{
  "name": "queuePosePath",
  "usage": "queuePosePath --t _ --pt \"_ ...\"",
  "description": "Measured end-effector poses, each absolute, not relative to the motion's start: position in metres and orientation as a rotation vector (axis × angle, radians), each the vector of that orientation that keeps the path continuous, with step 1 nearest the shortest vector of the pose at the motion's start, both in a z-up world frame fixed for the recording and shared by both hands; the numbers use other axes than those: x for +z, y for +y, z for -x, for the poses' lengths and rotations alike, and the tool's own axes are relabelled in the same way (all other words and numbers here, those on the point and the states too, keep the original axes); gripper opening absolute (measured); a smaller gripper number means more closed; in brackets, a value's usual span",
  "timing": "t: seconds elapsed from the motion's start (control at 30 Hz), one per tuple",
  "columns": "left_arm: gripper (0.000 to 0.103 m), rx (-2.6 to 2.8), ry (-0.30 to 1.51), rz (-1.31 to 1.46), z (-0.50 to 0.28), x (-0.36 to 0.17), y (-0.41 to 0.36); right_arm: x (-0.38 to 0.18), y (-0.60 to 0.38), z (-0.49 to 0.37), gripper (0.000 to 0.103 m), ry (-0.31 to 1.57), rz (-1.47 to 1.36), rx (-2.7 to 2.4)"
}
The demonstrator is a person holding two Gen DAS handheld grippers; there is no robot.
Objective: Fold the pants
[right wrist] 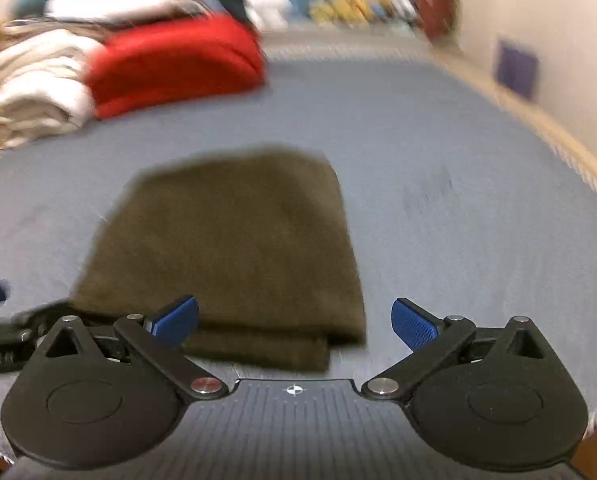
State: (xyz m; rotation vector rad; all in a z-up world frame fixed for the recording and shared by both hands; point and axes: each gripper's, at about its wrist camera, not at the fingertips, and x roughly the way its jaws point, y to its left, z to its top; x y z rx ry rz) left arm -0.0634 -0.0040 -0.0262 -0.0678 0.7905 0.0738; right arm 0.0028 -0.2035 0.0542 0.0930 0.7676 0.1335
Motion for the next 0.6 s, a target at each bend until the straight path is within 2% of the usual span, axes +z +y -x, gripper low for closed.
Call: queuePosePath --t 0.6 --pt "0.103 0.048 0.831 0.093 0.044 -0.034 -0.005 0.052 -0.175 -0.003 0.102 0.806 -0.036 0.228"
